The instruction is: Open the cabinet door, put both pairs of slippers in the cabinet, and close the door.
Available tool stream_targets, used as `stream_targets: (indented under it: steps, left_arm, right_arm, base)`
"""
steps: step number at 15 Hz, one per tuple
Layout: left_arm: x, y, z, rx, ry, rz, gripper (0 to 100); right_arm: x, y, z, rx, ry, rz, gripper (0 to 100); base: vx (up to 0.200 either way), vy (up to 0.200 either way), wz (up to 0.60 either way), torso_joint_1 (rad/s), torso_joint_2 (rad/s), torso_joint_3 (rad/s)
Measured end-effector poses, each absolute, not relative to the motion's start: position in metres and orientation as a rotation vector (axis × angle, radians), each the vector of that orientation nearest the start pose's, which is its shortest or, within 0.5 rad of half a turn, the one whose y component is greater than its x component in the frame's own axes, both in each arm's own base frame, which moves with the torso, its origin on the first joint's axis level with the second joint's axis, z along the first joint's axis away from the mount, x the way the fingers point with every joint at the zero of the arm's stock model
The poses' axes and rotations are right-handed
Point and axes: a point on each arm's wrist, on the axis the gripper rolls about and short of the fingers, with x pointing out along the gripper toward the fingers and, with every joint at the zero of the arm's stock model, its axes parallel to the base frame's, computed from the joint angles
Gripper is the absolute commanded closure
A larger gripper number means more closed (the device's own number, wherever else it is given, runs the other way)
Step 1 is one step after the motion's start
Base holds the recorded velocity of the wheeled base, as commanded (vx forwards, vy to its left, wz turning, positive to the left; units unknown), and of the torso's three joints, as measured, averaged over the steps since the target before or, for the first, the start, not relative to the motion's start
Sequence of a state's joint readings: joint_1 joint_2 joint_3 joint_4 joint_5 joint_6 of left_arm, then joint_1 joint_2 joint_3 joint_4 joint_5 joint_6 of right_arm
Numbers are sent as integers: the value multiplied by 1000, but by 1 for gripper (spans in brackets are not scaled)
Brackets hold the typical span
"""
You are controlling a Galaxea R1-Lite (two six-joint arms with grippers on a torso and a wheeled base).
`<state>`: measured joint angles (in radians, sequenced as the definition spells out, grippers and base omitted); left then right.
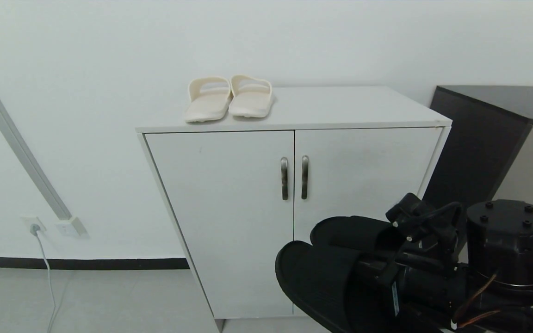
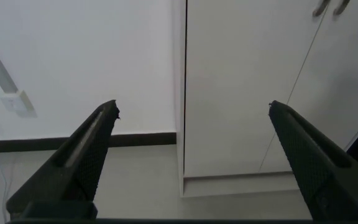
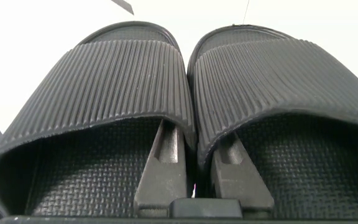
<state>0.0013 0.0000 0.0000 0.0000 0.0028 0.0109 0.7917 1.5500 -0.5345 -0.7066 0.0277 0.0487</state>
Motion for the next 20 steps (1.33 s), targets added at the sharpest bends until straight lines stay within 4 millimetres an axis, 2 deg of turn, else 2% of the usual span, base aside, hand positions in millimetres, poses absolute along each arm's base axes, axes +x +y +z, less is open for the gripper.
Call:
stream_targets:
  steps: [7,16,18,20]
  left_arm:
    - [-23,0,75,12,0,4,0]
    - [-23,0,76,6,-1,11,0]
    - [-26,0,88,-17,-45,5,0]
    - [-29,-1,108,-34,-84,-34,0]
  right_arm:
    - [173,176,159,-75,319,806,100]
    - [172,176,155,-97,302,806,100]
    - [172,175,153,-127,294,807,100]
    - [171,174,151,-133,300,812,100]
  base:
    - [0,0,0,-55,435,368]
    - [0,0,0,-1,46,39]
    - [0,0,0,5,76,49]
    - [0,0,0,0,0,0]
